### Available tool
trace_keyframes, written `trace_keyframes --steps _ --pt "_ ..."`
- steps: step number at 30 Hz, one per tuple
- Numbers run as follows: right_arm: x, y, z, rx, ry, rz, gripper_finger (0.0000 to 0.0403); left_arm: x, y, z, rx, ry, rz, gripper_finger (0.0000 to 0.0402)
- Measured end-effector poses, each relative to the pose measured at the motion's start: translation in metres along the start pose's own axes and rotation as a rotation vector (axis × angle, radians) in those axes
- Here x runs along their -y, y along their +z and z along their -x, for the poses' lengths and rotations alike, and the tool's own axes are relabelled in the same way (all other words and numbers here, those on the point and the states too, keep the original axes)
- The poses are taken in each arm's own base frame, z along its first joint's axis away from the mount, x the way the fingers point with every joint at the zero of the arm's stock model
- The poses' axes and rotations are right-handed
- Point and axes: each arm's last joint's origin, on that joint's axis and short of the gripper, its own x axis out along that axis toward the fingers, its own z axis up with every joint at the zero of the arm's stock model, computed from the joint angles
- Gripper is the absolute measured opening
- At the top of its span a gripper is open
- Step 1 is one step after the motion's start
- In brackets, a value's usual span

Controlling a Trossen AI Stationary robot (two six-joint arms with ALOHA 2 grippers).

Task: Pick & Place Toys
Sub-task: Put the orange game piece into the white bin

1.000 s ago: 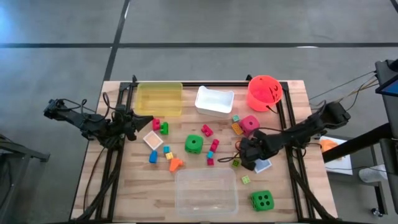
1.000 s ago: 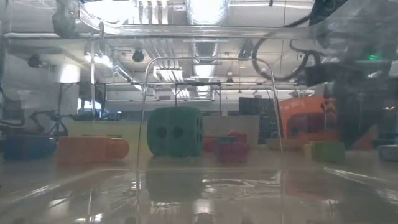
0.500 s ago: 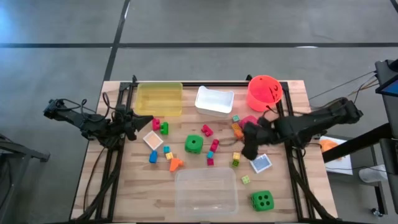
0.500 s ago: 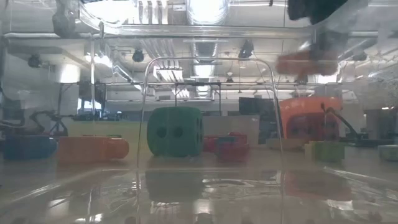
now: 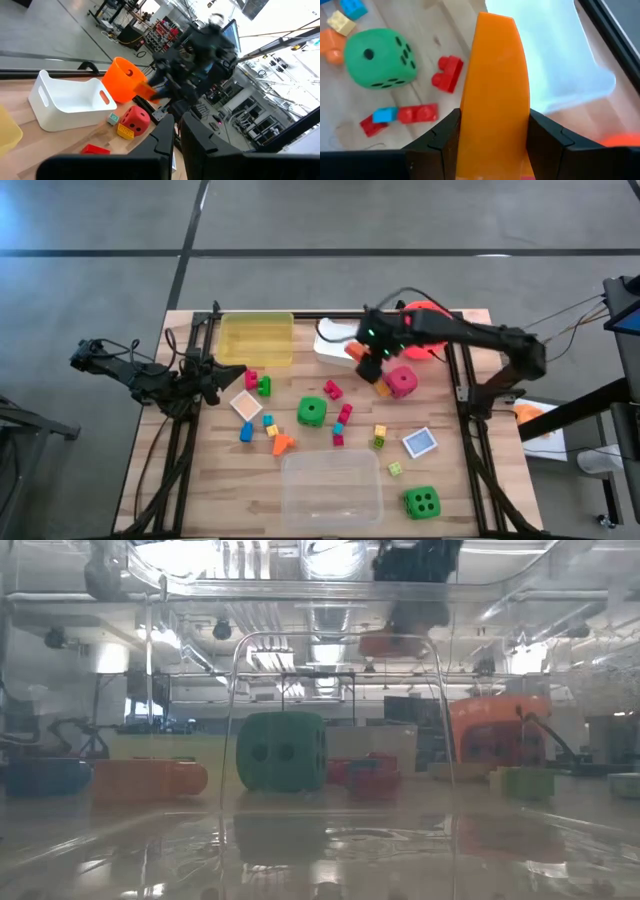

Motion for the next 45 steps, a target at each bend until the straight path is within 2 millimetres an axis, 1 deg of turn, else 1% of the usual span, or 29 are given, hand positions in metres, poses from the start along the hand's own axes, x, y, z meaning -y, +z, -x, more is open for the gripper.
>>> trace_keyframes --steps 4,7,11,16,19,26,29,36,41,45 --pt "0.024 0.023 -0.023 -0.051 0.023 0.026 0.0166 0.000 0.000 0.000 0.000 0.000 0.002 0.0029" --pt "0.036 0.033 -0.043 -0.123 0.025 0.041 0.0166 0.000 0.000 0.000 0.000 0.000 0.002 0.0029" --pt "0.045 0.042 -0.063 -0.170 0.018 0.041 0.0166 0.000 0.000 0.000 -0.002 0.002 0.000 0.0029" --pt "0.049 0.050 -0.075 -0.158 -0.044 0.046 0.0165 0.000 0.000 0.000 -0.003 0.002 -0.001 0.0029" --pt "0.051 0.051 -0.083 -0.174 -0.069 0.068 0.0165 0.000 0.000 0.000 -0.003 0.003 0.001 0.0029" --pt "0.054 0.048 -0.107 -0.237 -0.088 0.183 0.0165 -0.001 -0.001 0.000 -0.009 0.009 0.017 0.0029" --pt "0.055 0.047 -0.110 -0.240 -0.104 0.205 0.0165 -0.002 -0.002 0.000 -0.016 0.016 0.033 0.0029" --pt "0.056 0.043 -0.117 -0.240 -0.111 0.172 0.0165 -0.003 -0.003 0.000 -0.026 0.027 0.041 0.0029" --pt "0.057 0.034 -0.124 -0.275 -0.118 0.125 0.0165 -0.003 -0.003 0.000 -0.026 0.027 0.043 0.0029" --pt "0.058 0.030 -0.131 -0.268 -0.127 0.119 0.0165 -0.003 -0.003 0.000 -0.026 0.027 0.044 0.0029"
